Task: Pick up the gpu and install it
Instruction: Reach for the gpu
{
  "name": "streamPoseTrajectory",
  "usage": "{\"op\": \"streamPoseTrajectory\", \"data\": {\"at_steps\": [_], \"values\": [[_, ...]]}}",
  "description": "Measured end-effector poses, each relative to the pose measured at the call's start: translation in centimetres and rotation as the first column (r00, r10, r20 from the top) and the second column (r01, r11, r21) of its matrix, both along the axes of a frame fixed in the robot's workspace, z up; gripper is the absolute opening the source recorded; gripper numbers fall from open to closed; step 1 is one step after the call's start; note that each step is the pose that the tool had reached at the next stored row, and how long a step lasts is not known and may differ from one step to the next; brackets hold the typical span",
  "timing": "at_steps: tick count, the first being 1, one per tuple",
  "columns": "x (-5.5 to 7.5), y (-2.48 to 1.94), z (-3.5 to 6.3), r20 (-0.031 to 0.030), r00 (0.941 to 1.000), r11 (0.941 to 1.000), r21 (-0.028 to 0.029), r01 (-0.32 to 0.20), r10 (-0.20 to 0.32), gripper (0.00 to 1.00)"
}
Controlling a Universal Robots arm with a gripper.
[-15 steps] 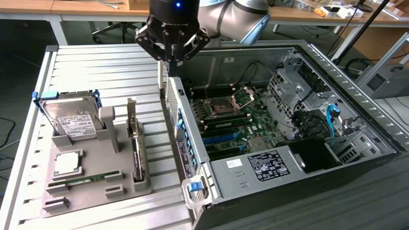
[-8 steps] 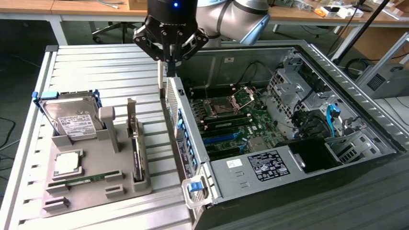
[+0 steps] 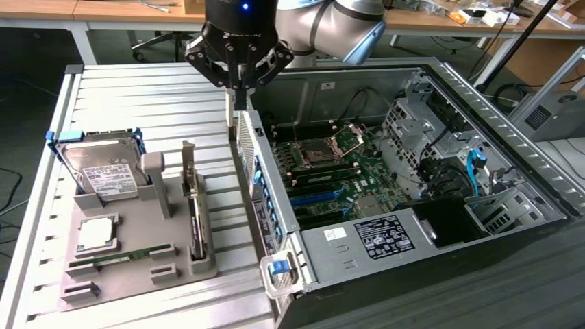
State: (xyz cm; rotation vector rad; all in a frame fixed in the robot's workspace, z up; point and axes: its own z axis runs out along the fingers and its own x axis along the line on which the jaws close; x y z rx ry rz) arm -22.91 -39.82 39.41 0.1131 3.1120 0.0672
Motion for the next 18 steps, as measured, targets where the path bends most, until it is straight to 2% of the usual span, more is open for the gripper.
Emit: {"op": "streamPoseTrajectory", "data": {"at_steps": [18], "values": [[-1.1,0.0,0.0,0.0,1.0,1.0,-0.0007,0.0,0.0,0.11]]}}
